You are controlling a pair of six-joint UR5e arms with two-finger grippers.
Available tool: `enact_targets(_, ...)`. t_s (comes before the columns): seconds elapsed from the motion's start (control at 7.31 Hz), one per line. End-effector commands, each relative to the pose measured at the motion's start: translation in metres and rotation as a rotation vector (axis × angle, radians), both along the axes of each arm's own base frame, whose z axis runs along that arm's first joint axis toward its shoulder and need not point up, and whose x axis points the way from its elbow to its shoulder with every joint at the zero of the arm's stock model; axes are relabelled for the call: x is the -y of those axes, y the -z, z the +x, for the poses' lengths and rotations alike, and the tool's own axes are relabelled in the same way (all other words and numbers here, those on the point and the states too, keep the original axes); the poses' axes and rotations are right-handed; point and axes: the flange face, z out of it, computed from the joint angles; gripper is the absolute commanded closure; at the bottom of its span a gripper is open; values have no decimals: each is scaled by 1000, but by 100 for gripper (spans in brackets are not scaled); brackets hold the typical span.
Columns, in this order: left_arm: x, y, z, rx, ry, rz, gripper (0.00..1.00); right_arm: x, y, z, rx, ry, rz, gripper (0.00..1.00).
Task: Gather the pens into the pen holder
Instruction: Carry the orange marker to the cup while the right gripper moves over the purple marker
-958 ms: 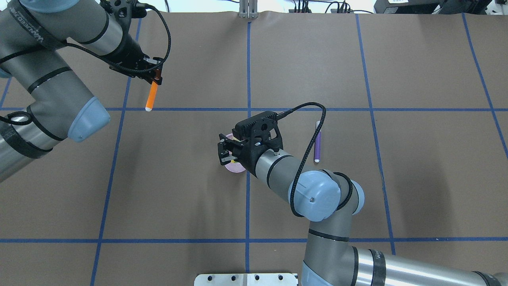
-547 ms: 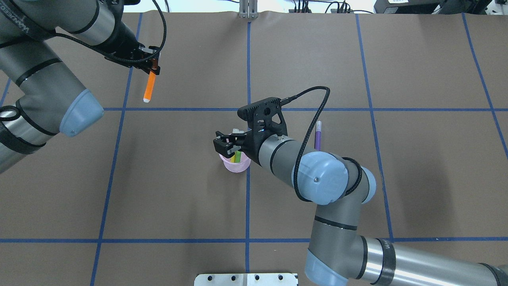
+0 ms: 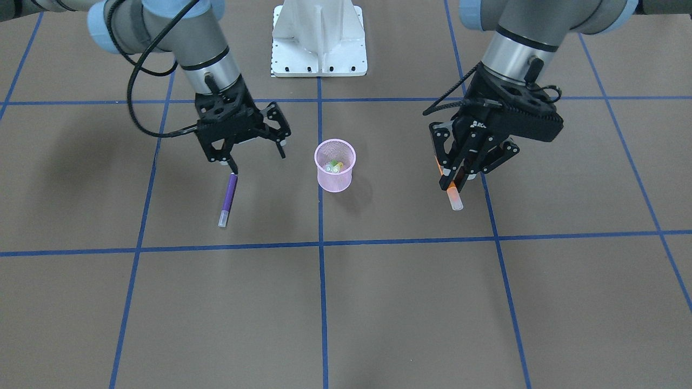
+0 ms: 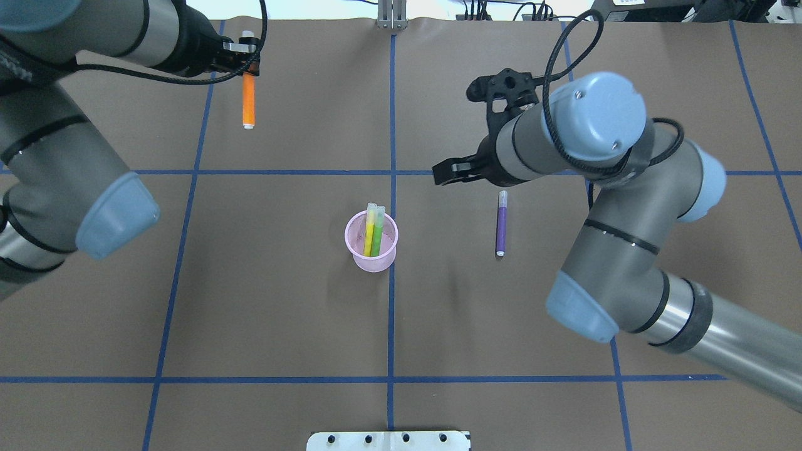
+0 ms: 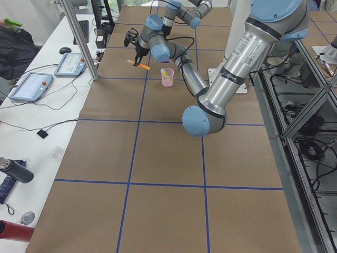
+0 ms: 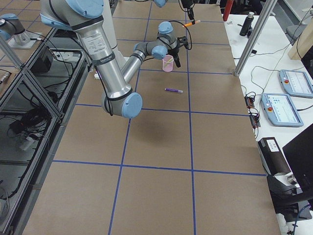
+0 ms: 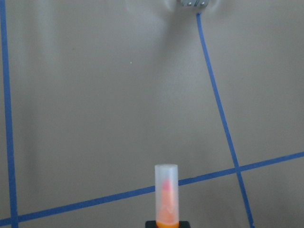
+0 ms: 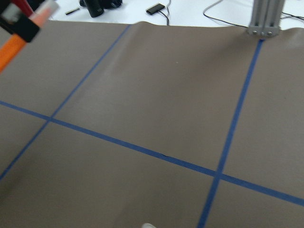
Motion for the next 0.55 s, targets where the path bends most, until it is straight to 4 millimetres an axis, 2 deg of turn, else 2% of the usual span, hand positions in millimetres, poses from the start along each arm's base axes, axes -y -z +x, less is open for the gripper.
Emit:
enact_targets(0.0, -59, 22, 61, -13, 278, 91, 100, 40, -38, 63, -51, -6, -252, 0)
enact_targets(0.27, -118, 20, 128, 43, 364, 192, 100, 54, -79, 67, -98, -20, -325, 0)
enact_targets(0.41, -127, 14, 147, 52, 422, 231, 100, 54, -92, 66, -111, -18, -347, 0)
